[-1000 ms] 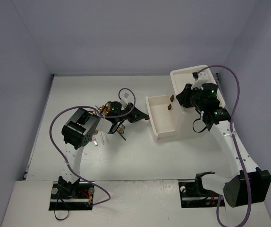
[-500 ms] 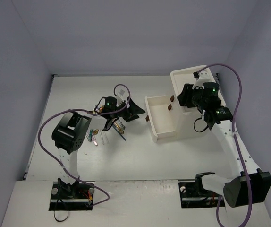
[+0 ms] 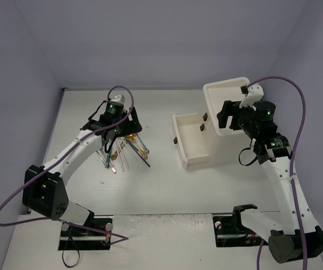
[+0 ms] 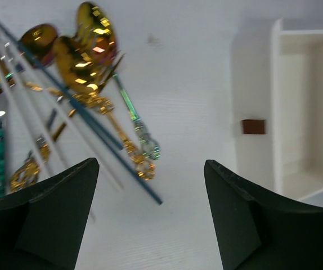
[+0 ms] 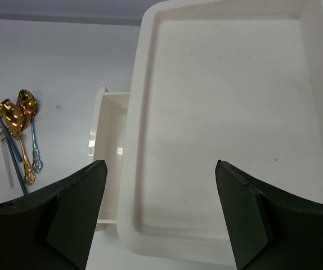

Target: Sort the eating utensils into containers

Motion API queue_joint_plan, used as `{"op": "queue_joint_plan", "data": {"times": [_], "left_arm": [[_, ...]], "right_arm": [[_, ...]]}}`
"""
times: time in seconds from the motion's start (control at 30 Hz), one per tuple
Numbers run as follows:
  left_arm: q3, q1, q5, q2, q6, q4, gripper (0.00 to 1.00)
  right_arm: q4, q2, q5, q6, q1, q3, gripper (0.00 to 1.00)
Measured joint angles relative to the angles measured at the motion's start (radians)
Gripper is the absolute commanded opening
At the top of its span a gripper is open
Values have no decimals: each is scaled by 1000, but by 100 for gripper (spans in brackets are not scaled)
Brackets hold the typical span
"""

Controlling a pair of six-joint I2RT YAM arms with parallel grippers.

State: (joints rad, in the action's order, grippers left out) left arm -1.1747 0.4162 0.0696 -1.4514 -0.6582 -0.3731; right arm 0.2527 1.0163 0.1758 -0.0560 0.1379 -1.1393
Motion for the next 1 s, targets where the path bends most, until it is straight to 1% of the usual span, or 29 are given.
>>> {"op": "queue_joint_plan", "data": {"times": [0.07, 0.13, 0.3, 0.57, 0.77, 0.83, 0.9, 1.0], "left_arm": [[39, -5, -48, -1, 1, -55, 59], [77, -9, -85, -10, -5, -104, 55], [155, -15, -136, -41, -17, -149, 46], [185, -56, -145, -100, -36, -113, 32], [195, -57, -143, -178, -58, -65, 25], [196, -58, -146, -180, -62, -49, 23], [199, -61, -145, -182, -70, -36, 18], [207, -64, -148, -183, -81, -22, 7]], "right_arm": [[3, -18, -3, 1, 0, 0, 76], [5, -35, -6, 2, 0, 2, 76], [7, -69, -16, 2, 10, 19, 77], [14, -80, -22, 2, 22, 51, 78], [18, -83, -23, 2, 27, 61, 78], [19, -84, -23, 2, 27, 62, 79], [18, -87, -23, 2, 27, 63, 79], [20, -94, -24, 2, 27, 66, 79]]}}
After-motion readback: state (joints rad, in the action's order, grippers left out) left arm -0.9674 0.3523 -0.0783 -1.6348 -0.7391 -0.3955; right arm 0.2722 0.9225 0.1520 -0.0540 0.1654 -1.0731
